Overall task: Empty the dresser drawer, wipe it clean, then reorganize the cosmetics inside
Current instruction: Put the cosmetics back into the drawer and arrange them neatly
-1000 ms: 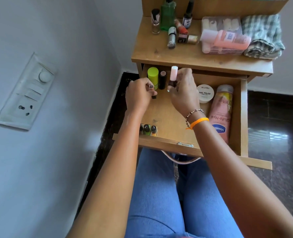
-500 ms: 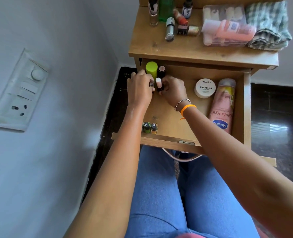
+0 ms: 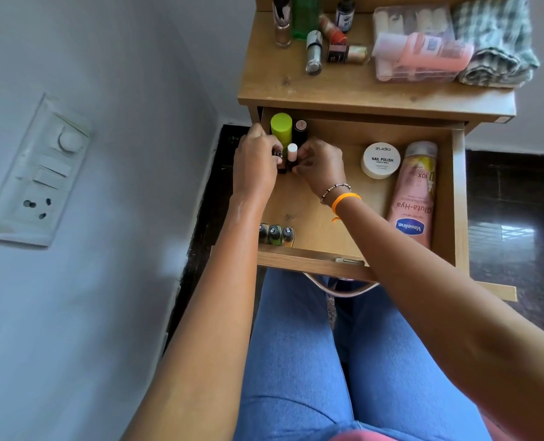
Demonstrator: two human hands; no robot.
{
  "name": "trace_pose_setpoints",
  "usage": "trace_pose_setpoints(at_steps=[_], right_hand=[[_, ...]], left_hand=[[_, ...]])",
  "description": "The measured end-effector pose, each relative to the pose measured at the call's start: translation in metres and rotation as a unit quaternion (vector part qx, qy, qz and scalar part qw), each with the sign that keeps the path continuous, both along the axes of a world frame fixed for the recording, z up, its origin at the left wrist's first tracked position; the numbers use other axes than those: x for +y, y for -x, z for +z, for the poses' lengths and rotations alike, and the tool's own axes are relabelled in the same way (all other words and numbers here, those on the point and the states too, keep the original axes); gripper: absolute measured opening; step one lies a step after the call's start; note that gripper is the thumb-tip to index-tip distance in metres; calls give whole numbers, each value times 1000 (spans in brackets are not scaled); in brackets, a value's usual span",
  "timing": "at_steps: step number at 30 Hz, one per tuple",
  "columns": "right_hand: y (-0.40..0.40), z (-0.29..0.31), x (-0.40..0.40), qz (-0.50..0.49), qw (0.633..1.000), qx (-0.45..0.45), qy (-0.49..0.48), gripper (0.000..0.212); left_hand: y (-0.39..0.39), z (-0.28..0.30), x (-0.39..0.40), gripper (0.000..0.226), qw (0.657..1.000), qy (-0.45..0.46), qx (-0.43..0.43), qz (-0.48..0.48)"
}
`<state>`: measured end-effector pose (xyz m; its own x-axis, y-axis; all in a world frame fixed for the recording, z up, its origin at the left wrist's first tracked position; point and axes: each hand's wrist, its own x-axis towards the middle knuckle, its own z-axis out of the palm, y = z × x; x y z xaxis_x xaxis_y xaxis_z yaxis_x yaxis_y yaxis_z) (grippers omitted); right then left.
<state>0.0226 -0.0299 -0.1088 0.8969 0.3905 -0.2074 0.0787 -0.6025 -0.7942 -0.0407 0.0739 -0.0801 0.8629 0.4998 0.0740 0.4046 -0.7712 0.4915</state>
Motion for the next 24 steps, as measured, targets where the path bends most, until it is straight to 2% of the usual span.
trace_pose_setpoints(at_steps=[3, 8, 14, 18, 21, 24], right_hand=[[0, 2, 0, 2, 1000, 0, 23, 23], [5, 8, -10, 17, 997, -27, 68, 20], [18, 24, -19, 26, 998, 4, -55, 26], [25, 28, -23, 36, 996, 14, -75, 27], [25, 23, -24, 27, 997, 21, -64, 27], [18, 14, -21, -11, 999, 23, -30, 26]], left_hand=[[2, 1, 1, 13, 1000, 11, -8, 6], [8, 13, 4, 9, 993, 96, -38, 50], [17, 23, 6, 13, 979, 193, -16, 69], [23, 23, 4, 14, 967, 245, -26, 66], [20, 18, -1, 13, 974, 216, -26, 61], [11, 13, -6, 12, 990, 119, -22, 72]])
